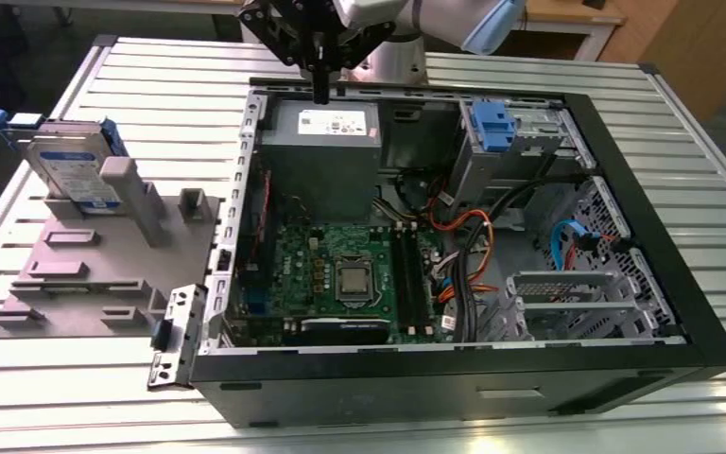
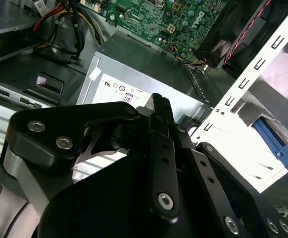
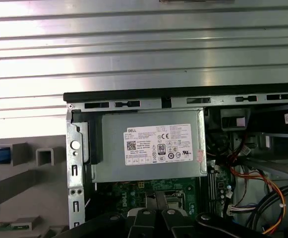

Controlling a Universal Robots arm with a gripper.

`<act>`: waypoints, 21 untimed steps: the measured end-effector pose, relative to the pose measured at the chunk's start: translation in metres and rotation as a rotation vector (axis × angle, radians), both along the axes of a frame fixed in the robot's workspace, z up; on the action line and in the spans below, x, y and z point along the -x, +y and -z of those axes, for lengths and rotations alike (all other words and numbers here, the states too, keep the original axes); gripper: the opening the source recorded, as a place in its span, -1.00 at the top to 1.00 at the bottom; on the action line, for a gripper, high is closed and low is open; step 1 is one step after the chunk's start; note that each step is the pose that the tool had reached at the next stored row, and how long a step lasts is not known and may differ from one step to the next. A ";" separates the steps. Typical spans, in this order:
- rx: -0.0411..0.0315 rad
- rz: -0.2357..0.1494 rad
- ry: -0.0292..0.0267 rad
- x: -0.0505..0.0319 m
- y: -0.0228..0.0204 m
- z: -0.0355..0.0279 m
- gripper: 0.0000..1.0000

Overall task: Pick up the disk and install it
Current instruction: 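Reach for the disk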

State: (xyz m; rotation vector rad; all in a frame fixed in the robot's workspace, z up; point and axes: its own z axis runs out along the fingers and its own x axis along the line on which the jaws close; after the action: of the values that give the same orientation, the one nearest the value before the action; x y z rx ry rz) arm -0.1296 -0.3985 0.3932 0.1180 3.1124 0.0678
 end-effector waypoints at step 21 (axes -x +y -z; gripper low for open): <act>0.0001 0.000 0.0001 0.0208 0.0000 0.0012 0.79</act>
State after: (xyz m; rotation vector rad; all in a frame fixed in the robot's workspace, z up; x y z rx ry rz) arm -0.1504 -0.3984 0.3920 0.1180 3.1125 0.0676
